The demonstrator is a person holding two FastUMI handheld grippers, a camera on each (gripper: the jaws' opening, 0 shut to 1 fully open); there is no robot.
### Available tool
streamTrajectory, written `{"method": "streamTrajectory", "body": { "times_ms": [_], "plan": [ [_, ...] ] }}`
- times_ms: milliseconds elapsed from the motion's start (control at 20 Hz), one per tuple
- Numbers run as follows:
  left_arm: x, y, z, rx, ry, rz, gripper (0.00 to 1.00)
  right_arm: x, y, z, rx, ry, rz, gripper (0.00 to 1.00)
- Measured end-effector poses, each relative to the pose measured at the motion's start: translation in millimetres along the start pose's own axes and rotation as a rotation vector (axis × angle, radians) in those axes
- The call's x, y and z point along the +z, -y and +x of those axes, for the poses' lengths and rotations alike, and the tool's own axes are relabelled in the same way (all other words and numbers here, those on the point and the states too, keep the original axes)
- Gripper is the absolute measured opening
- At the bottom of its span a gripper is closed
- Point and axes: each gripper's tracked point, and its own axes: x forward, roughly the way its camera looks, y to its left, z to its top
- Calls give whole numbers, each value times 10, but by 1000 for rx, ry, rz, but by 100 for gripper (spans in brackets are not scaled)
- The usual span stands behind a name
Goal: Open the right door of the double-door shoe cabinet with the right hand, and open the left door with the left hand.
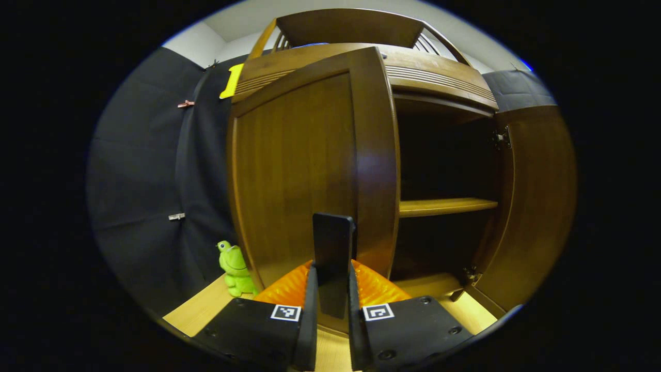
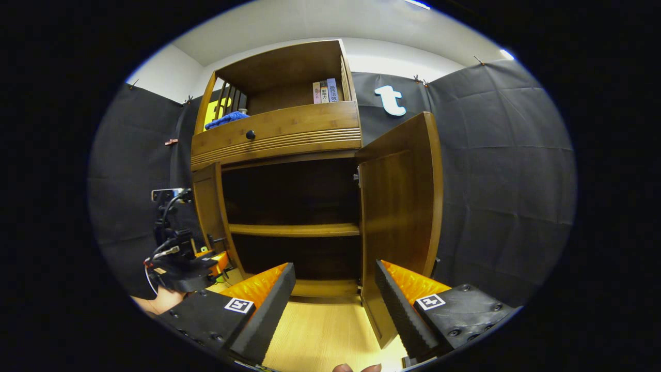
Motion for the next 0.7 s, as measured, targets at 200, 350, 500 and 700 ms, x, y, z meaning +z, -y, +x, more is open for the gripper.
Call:
{"method": "streamTrajectory", "body": {
  "times_ms": [200,350,500,700],
  "plan": [
    [-90,-399,-315,45,-11,-8,26,-27,-210,-63,38,2,-20,98],
    [-123,-681,-496,66,-9,-16,23,-51,-371,-106,61,-2,-32,98],
    [-156,-879,-583,63,-10,-13,20,-63,-467,-158,71,-4,-38,98],
    [-190,-1096,-653,55,-11,-26,18,-74,-516,-135,63,-7,-43,98]
  ]
}}
